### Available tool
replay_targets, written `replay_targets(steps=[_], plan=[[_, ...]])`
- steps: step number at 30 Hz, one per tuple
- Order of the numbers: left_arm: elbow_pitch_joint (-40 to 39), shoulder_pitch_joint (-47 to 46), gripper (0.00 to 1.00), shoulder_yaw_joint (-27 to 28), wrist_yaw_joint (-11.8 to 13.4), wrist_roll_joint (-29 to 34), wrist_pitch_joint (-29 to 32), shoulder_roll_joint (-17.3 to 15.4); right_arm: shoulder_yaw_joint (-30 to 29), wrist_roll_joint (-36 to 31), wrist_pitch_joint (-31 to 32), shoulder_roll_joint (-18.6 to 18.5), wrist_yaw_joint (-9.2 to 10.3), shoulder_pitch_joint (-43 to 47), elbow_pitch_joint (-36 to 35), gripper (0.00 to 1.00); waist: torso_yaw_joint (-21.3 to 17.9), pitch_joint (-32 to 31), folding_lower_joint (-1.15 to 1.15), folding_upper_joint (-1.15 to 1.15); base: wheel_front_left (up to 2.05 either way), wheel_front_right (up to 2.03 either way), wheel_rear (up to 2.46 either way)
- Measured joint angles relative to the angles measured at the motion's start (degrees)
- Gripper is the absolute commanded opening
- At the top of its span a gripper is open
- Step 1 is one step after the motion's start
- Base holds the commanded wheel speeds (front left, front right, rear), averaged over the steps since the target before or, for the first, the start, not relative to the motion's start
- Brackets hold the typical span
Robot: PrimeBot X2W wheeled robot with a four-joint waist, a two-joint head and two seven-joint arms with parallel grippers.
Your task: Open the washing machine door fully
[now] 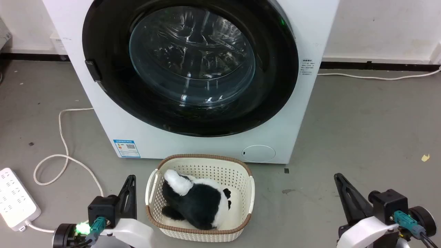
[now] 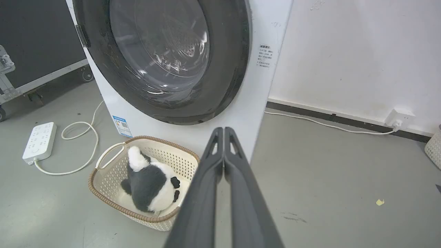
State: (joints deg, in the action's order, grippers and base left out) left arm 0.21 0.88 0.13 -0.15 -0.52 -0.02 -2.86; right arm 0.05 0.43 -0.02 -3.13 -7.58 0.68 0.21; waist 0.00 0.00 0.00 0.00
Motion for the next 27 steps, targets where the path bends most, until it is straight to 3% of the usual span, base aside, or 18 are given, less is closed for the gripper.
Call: replay_targets(steps=[27], plan=[[0.0, 0.0, 0.0, 0.0, 0.0, 0.0, 0.0, 0.0, 0.0, 0.0, 0.0, 0.0, 0.0, 0.0, 0.0, 0.0, 0.0, 0.0, 0.0, 0.0, 0.0, 0.0, 0.0]])
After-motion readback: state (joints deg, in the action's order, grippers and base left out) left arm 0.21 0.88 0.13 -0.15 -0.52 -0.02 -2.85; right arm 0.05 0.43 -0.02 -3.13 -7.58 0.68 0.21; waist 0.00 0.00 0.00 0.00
